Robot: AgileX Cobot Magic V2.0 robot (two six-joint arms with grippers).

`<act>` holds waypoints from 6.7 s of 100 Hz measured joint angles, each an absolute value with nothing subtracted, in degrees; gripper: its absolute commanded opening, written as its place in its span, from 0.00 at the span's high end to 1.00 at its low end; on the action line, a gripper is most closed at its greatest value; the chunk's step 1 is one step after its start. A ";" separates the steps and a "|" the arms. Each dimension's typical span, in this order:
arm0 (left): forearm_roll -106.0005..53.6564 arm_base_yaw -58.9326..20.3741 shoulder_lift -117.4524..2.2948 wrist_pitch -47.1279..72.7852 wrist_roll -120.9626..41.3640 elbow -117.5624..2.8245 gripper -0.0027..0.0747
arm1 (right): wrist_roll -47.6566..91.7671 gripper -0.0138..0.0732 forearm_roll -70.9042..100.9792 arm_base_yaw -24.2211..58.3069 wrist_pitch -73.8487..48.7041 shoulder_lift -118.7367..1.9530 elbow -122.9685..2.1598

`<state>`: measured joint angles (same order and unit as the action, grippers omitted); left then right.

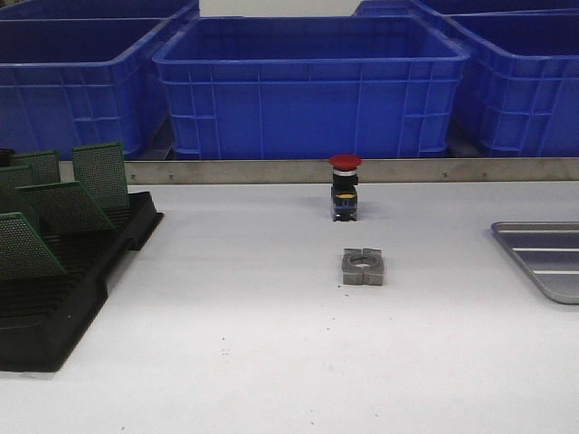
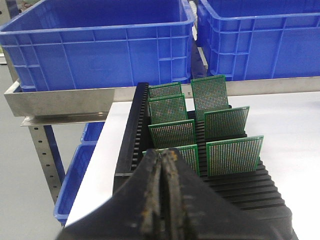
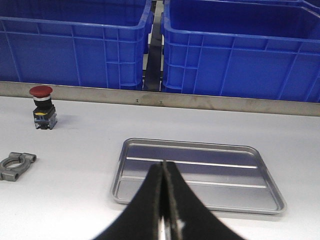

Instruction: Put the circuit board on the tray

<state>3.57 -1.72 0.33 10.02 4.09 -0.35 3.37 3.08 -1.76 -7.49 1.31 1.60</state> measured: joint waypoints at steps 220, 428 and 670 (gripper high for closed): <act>-22.28 -2.55 -70.22 47.13 -88.48 -49.41 0.43 | 3.37 0.91 3.08 -1.76 -7.49 1.31 1.60; -49.30 -20.00 -85.49 61.03 -93.76 -63.09 0.99 | 3.37 0.91 3.08 -1.76 -5.89 1.31 1.60; -60.01 -23.54 -85.49 54.38 -93.66 -63.13 0.37 | 86.68 0.91 70.15 21.69 -44.07 -83.29 -50.16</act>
